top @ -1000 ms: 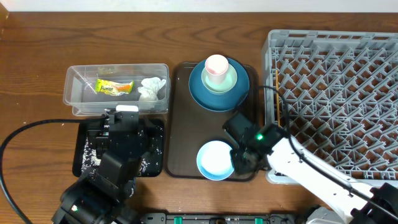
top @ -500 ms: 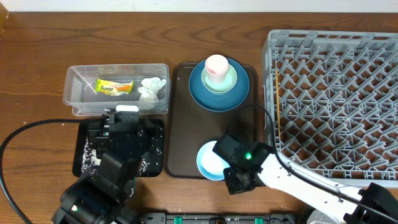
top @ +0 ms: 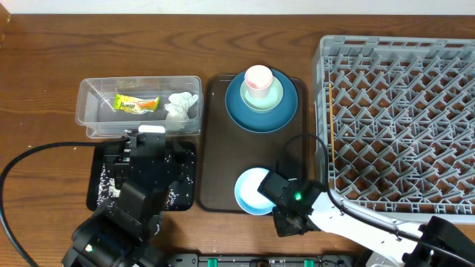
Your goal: Sort waste into correct bins and load items into the dishwasher rack
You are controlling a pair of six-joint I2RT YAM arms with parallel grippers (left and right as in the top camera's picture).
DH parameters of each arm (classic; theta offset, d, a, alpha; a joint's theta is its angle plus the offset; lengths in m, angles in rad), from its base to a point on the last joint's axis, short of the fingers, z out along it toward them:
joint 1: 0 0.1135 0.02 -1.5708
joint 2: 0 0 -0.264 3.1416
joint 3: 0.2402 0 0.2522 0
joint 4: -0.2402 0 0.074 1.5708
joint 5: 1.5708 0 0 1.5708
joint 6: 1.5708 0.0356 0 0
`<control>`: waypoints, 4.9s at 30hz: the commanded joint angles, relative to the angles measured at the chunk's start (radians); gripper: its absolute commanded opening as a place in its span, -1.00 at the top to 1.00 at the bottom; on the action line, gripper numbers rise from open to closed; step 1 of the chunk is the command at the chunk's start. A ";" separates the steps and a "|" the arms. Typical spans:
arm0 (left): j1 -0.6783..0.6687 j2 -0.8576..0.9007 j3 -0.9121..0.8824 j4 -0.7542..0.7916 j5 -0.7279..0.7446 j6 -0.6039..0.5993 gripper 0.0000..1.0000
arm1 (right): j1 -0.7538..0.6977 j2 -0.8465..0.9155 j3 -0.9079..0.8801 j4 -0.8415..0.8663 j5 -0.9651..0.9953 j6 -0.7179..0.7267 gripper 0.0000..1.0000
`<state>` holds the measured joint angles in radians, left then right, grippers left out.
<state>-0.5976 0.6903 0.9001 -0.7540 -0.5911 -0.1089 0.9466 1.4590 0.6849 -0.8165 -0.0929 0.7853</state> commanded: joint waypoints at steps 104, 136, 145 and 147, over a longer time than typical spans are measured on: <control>-0.002 0.001 0.029 -0.001 -0.023 -0.016 -0.89 | -0.152 -0.084 0.160 0.419 0.269 -0.157 0.79; -0.002 0.001 0.029 -0.001 -0.023 -0.016 -0.89 | 0.186 0.155 0.256 0.290 0.122 -0.222 0.30; -0.002 0.001 0.029 -0.001 -0.023 -0.016 -0.89 | 0.186 0.155 0.257 0.276 0.118 -0.222 0.58; -0.002 0.001 0.029 -0.001 -0.023 -0.016 -0.89 | 0.186 0.155 0.257 0.271 0.116 -0.222 0.58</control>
<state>-0.5976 0.6903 0.9001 -0.7540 -0.5911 -0.1089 1.1263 1.6173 0.9314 -0.5400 0.0181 0.5690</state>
